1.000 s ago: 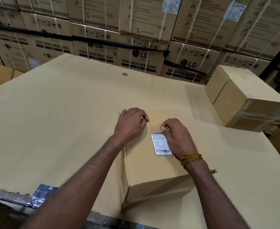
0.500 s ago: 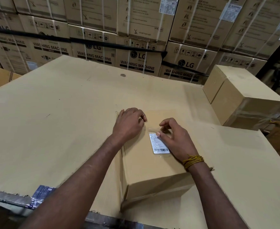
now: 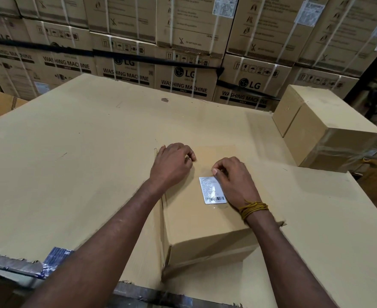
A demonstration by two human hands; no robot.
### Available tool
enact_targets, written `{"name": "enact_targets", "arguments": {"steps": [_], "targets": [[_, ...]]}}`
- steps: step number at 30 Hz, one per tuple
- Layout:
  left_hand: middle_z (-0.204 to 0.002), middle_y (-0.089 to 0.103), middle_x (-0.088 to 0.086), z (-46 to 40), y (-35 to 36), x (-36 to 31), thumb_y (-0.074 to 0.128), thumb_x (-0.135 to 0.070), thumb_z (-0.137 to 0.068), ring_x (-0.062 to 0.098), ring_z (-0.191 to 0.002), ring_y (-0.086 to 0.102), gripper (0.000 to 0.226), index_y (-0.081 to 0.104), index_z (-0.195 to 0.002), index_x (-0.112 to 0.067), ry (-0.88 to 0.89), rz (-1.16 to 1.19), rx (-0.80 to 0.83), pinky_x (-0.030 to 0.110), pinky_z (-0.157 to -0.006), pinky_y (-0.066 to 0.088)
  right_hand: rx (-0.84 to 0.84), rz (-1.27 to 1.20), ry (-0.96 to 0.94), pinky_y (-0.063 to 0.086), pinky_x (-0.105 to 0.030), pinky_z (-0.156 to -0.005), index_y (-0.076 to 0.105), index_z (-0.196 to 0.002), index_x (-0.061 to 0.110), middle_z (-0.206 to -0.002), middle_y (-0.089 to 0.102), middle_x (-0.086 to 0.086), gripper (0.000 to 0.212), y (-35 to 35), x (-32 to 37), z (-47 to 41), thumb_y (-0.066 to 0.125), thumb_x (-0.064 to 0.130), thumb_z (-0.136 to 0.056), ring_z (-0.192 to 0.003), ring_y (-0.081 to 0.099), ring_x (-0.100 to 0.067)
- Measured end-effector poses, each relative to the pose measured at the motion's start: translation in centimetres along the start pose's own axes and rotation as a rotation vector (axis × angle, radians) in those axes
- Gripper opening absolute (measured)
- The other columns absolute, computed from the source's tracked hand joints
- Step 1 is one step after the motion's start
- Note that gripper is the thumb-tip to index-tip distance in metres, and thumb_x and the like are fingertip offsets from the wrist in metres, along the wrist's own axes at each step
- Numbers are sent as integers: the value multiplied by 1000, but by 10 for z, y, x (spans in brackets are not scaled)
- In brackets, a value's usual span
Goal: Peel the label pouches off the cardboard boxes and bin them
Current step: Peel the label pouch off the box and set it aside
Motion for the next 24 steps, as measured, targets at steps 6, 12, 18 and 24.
{"name": "enact_targets", "arguments": {"steps": [6,12,18,24], "targets": [[-115,63,-7,1,-1,-1,50,-17,-92,13,-118,50,18,64,-95,-29,-1,-10,4,36,-111,22,-28,-61,-22,45,-36,-80,55,-93,25,-96,59,6,8,-3,4,5,52,22,-99,-91,53,-16],[-113,62,-8,1,-2,-1,50,-18,-92,12,-117,51,17,61,-92,-31,-4,-5,14,37,-112,22,-15,-259,16,42,-18,-60,54,-105,25,-82,62,5,8,-13,11,14,55,30,-100,-77,59,-7],[-114,62,-8,2,-3,-2,50,-17,-91,13,-119,50,17,61,-92,-31,1,0,17,36,-111,21,103,-494,90,51,-24,-73,41,-137,40,-79,67,-3,54,-14,3,17,68,26,-93,-80,66,-21],[-118,61,-8,3,-3,-2,51,-21,-92,13,-125,47,16,57,-89,-36,-7,8,44,38,-113,20,86,-616,148,50,-15,-74,27,-151,39,-87,73,-4,71,-18,3,18,67,22,-95,-83,70,-9]]}}
Point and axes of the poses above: each hand's wrist, its own z-axis away from the middle knuckle, its own y-axis out of the palm, x = y × z, the point moved 1 cm from there along -z, towards the middle knuckle
